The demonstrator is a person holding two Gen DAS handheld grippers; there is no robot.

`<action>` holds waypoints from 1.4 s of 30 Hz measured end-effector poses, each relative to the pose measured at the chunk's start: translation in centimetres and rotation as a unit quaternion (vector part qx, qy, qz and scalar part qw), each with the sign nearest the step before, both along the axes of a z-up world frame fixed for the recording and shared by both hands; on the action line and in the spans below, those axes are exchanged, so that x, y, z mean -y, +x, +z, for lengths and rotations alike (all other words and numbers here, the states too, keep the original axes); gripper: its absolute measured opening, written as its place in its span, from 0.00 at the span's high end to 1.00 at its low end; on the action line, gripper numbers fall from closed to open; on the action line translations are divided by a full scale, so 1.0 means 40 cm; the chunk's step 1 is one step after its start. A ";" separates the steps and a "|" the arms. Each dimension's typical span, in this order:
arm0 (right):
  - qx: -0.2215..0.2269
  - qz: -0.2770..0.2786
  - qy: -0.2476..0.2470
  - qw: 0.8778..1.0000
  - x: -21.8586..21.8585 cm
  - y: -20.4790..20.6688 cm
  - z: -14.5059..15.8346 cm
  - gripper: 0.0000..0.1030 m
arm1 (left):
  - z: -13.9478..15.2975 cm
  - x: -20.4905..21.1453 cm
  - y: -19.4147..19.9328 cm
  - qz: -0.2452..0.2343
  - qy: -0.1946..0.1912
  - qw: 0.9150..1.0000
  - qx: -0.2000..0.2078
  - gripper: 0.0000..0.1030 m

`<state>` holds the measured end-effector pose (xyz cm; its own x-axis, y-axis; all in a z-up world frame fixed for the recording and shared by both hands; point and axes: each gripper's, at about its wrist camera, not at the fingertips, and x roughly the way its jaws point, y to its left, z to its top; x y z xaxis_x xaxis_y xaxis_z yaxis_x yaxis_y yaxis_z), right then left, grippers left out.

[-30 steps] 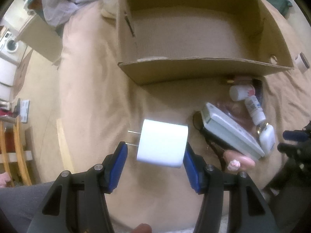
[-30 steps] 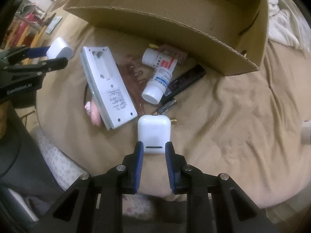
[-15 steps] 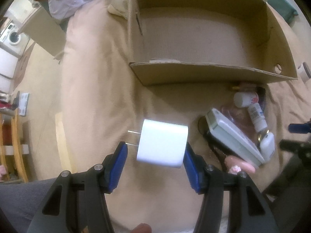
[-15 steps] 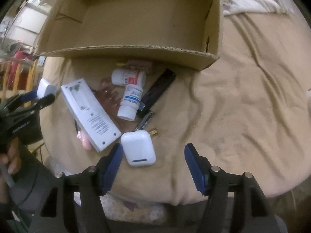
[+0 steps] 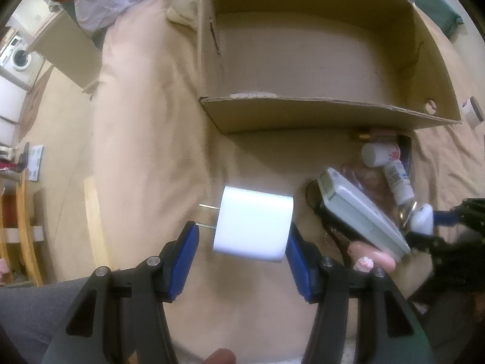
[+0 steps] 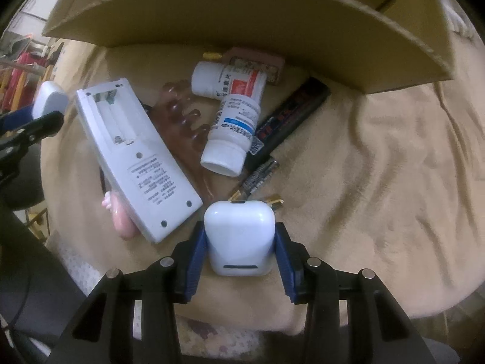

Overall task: Organize rigid objects
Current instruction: 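Carry the charger and earbud case into the box with both grippers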

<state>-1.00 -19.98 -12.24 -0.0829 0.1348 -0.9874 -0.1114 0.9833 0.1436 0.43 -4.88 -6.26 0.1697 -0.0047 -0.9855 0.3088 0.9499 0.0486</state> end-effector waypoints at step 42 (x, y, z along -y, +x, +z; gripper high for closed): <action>0.167 -0.080 0.039 0.982 0.071 0.329 0.145 0.56 | -0.011 0.212 0.244 -0.075 0.049 0.992 0.093 0.48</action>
<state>12.14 -22.83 -6.44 0.2726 0.1968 -0.9418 -0.0110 0.9794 0.2015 10.20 -13.37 -6.72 0.3541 0.0498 -0.9339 0.4240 0.8815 0.2078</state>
